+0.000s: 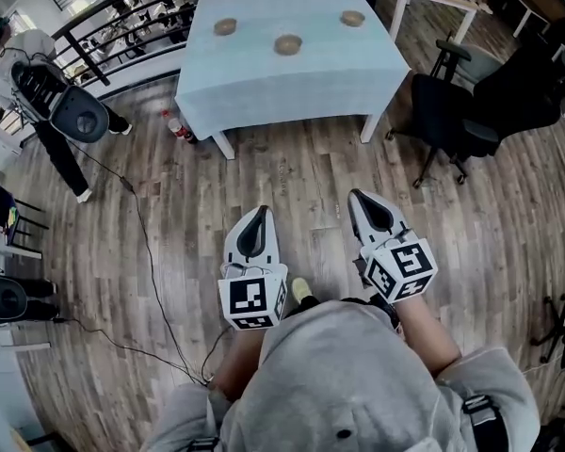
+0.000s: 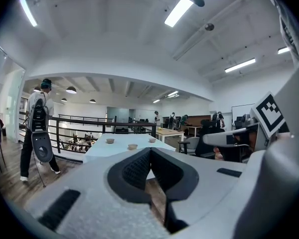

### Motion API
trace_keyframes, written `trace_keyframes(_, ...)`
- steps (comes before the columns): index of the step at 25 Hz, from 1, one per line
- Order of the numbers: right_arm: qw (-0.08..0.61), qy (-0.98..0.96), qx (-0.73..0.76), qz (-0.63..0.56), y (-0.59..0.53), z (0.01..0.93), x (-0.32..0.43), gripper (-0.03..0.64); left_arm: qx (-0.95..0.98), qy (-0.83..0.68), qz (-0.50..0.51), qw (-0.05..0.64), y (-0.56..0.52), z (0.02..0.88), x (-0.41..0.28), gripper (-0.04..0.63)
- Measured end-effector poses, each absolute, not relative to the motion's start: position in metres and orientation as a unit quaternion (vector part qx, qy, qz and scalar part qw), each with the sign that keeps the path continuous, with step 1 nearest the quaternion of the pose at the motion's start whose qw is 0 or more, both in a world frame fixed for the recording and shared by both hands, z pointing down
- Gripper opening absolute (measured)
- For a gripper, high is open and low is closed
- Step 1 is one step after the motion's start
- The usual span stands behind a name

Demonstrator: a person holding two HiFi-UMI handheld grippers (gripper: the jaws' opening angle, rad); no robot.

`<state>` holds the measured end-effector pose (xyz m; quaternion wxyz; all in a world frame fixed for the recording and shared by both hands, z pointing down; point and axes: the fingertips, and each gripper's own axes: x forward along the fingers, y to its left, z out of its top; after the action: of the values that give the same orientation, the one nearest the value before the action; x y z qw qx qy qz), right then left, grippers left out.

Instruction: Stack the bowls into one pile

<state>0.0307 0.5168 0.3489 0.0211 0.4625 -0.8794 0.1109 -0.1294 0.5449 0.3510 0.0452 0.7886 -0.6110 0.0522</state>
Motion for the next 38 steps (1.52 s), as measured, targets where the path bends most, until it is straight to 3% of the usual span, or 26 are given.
trace_keyframes(24, 0.015, -0.863, 0.496, 0.091, 0.480, 0.345, 0.026, 0.026, 0.813, -0.581, 0.025, 0.039, 0.505, 0.352, -0.139, 0.018)
trace_keyframes(38, 0.031, -0.856, 0.508, 0.088, 0.370, 0.373, 0.053, 0.026, 0.821, -0.570, 0.040, 0.022, 0.391, 0.365, -0.126, 0.018)
